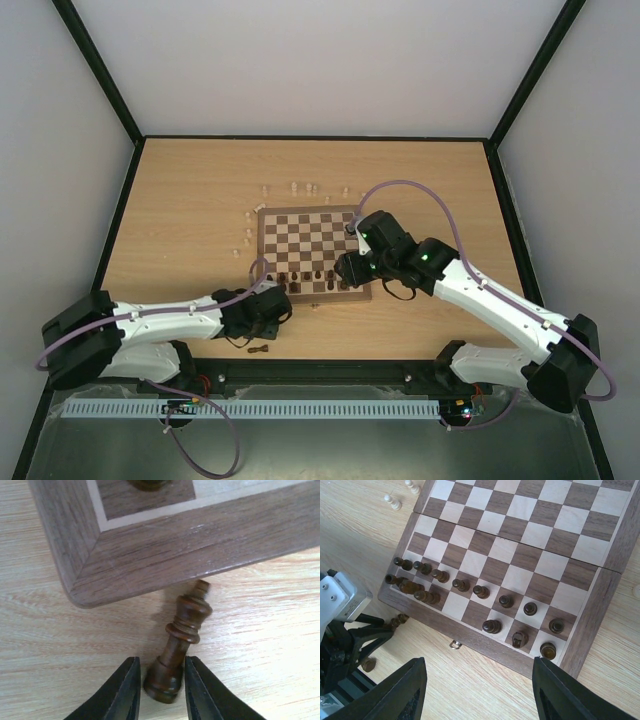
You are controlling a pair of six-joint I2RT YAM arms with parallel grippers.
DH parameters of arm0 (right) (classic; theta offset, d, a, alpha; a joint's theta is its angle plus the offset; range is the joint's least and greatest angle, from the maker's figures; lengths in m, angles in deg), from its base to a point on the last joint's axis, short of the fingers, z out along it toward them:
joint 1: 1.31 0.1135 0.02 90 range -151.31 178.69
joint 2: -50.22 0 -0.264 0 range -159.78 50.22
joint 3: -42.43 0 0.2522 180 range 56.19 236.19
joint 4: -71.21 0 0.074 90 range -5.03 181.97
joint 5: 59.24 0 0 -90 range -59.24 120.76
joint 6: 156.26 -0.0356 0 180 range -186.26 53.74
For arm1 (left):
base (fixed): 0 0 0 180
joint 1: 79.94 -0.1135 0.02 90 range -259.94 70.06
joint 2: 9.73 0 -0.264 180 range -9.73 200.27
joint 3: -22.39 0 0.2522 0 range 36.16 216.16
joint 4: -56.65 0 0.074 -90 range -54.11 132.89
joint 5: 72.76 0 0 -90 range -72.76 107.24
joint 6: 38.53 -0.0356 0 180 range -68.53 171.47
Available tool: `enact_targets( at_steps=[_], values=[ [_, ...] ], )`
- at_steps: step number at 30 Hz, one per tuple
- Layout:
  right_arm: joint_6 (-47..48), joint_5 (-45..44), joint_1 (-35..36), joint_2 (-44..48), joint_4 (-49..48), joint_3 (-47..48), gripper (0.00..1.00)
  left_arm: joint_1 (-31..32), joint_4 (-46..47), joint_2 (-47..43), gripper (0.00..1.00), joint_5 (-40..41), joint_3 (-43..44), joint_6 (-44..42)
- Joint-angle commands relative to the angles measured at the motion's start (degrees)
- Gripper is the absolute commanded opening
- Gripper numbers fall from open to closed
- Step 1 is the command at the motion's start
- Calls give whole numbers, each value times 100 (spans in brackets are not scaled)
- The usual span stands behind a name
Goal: Set up the chess pieces on the board
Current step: Pick up the chess piece at the center of the board.
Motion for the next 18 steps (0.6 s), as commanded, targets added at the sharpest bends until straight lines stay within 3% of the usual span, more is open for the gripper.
enact_targets(
  at_steps=[1,4,11,18],
  values=[
    [24,-80,-24,-75,72,-41,59,2,-24,-121,24,-302,-242,21],
    [7,-94,-19,-105,78,-34,59,27,-88,-215,18,-297,-200,30],
    [-20,19,-23,-135,105,17,59,202,-160,-837,17,-516,10,-62],
    [-55,942,-19,2,82,119,59,279,433,-2249,17,-1638,-27,-519]
  ],
)
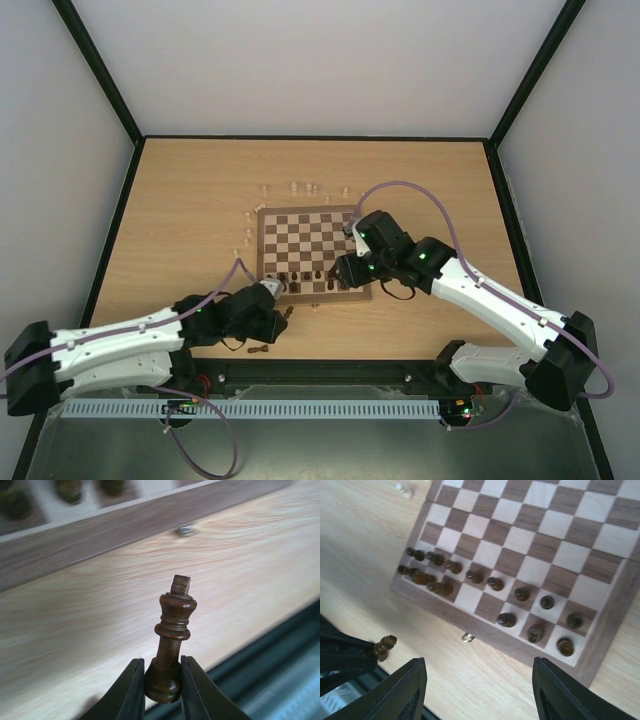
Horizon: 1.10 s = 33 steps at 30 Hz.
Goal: Set up the chess pieces on the board
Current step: Pick up the chess piece at the center of the board, then adjust the chess piece.
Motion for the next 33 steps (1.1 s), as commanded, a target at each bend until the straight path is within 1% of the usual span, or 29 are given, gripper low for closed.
enact_targets(
  at_steps=[1,5,10,14,15,18,22,33],
  values=[
    [-33,975,-17,136,28,106,59,111,463,-883,17,-918,54,-400],
    [-63,2247,-25,233,-230,40,59,246,608,-1626,18,-1284,152,-621],
    [-217,3882,-24,356,-783,-174,59,252,681,-2110,19,-1601,218,-749],
    [-375,4657,-24,356,-1080,-258,59,253,750,-2305,19,-1726,199,-783],
    [-364,4761,-16,328,-1072,-263,59,249,734,-2340,19,-1733,193,-794],
    [-371,4717,-7,325,-1025,-321,59,253,693,-2362,19,-1737,193,-801],
    [-487,4637,62,543,-1062,-530,59,274,687,-2449,20,-1769,130,-797],
    [-1122,4424,168,1520,-1843,-1867,60,297,741,-2302,20,-2036,117,-967]
  ],
)
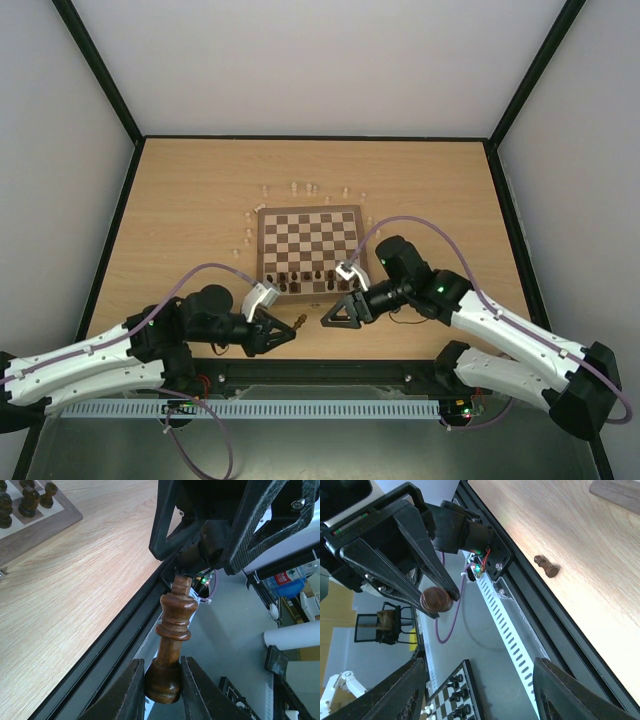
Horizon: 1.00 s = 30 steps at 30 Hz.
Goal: Set up the chess pieces on the board
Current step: Adjust the chess piece.
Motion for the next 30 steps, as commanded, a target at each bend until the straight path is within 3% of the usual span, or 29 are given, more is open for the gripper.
enact_targets(
  at_steps=[1,8,13,18,22,30],
  values=[
    [-311,68,46,355,-420,-387,60,39,127,141,20,-235,49,-146],
    [-350,-57,52,794,-423,-672,65,43,318,540,21,-396,85,-248],
    [-321,-228,53,945,-209,-619,77,44,407,674,21,-463,95,-285],
    [-413,-320,51,1109,-309,-696,99,43,444,755,21,-500,107,-292],
    [-437,-340,53,1181,-459,-806,99,43,496,757,21,-529,67,-273],
    [-788,-1340,52,1735,-453,-814,99,43,538,586,21,-549,-100,-172]
  ],
)
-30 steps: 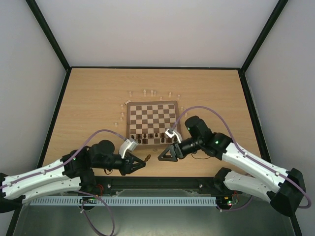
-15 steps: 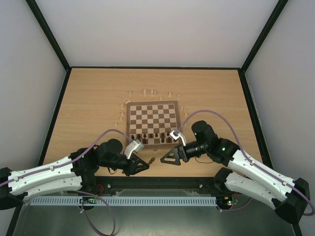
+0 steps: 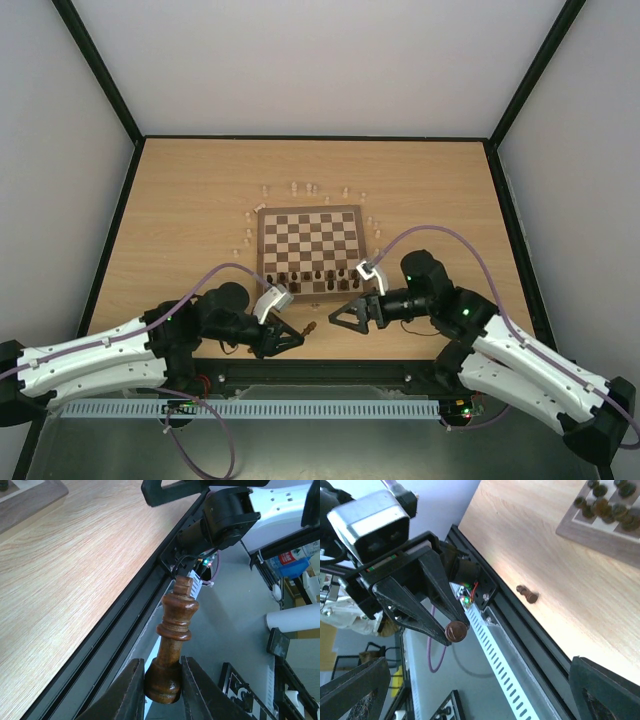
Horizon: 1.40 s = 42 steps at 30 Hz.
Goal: Set up the chess pieces on the board
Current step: Adjust the chess piece.
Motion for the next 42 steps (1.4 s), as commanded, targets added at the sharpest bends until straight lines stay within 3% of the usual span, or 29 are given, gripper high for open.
enact_targets(
  at_steps=[1,5,11,19,29,42],
  values=[
    [-217,-563,23,508,-148,-89,99,39,214,-199,21,-100,-109,61],
    [-247,-713,18,842,-441,-161,99,43,243,-212,22,-138,-132,67],
    [-156,-712,22,584,-441,-116,99,43,332,-198,22,-178,-199,67],
    [-18,-1358,18,673,-302,-234,99,43,322,-63,22,-175,-89,-22],
    [-89,-1899,18,563,-124,-162,99,17,348,609,22,-328,237,-322],
    [316,-1909,-310,277,-6,-83,99,-264,552,889,22,-706,179,-464]
  ],
)
